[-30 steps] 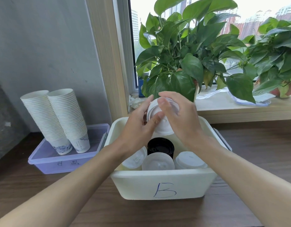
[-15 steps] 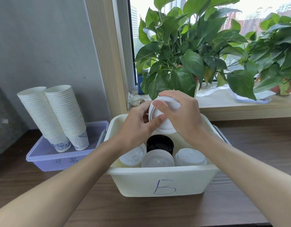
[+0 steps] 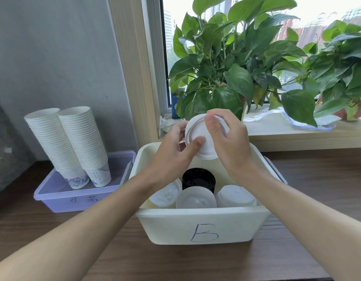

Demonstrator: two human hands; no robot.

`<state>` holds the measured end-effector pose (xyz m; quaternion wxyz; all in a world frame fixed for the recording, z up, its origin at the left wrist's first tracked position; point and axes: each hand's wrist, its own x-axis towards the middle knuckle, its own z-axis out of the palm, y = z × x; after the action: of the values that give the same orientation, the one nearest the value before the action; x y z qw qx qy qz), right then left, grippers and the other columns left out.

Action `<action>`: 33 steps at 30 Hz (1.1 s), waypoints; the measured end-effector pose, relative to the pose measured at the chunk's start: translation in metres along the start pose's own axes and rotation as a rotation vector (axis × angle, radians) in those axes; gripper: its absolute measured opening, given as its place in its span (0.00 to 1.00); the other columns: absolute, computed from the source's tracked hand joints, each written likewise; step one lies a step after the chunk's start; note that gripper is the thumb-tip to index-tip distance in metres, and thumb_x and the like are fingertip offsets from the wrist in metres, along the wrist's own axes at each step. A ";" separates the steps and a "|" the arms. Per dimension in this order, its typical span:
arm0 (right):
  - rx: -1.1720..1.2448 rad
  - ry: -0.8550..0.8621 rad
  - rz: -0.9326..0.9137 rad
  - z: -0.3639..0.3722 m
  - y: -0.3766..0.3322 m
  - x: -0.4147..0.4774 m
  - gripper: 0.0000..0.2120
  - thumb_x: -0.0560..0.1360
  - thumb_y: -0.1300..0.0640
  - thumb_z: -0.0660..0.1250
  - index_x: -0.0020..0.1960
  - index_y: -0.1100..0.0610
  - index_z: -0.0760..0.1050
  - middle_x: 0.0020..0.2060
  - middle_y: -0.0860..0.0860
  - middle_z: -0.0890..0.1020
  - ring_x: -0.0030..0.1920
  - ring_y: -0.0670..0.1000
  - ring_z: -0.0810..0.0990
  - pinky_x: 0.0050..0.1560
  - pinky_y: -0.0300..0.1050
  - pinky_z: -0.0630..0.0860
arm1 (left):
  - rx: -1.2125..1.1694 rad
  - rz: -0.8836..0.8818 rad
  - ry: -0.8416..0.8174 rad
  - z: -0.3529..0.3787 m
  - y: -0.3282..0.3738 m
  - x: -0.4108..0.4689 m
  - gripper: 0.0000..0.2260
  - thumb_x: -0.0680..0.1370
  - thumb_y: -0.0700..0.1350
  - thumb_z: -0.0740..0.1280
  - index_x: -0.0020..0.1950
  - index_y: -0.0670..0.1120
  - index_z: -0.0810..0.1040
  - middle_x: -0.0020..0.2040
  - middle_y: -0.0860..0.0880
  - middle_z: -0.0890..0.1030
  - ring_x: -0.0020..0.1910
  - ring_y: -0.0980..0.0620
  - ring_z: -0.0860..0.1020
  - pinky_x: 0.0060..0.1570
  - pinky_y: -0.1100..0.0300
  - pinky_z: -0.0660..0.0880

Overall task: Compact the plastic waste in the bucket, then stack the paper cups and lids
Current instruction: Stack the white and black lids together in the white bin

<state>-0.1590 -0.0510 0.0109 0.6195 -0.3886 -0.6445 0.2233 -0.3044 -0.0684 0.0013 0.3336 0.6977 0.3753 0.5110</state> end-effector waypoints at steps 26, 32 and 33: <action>-0.189 -0.132 -0.080 -0.003 -0.001 0.003 0.18 0.76 0.42 0.62 0.55 0.56 0.76 0.46 0.52 0.81 0.48 0.50 0.78 0.49 0.42 0.73 | 0.061 0.091 0.001 -0.008 0.000 0.002 0.12 0.81 0.44 0.66 0.63 0.42 0.80 0.51 0.42 0.84 0.46 0.55 0.79 0.47 0.59 0.75; -0.160 -0.096 -0.110 -0.001 -0.001 0.002 0.18 0.76 0.45 0.64 0.56 0.58 0.76 0.45 0.49 0.81 0.46 0.46 0.78 0.46 0.32 0.71 | 0.082 0.115 0.037 -0.007 0.001 0.002 0.12 0.81 0.44 0.66 0.64 0.44 0.79 0.53 0.43 0.83 0.50 0.47 0.80 0.49 0.54 0.76; -0.143 -0.089 -0.110 -0.002 -0.002 0.002 0.17 0.75 0.46 0.65 0.56 0.58 0.76 0.45 0.48 0.81 0.46 0.44 0.78 0.47 0.31 0.71 | 0.086 0.112 0.036 -0.007 0.000 0.002 0.13 0.81 0.45 0.66 0.65 0.45 0.78 0.54 0.45 0.83 0.52 0.45 0.80 0.51 0.52 0.76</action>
<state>-0.1576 -0.0511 0.0135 0.5722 -0.3854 -0.7061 0.1596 -0.3107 -0.0662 0.0042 0.2671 0.7221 0.3631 0.5247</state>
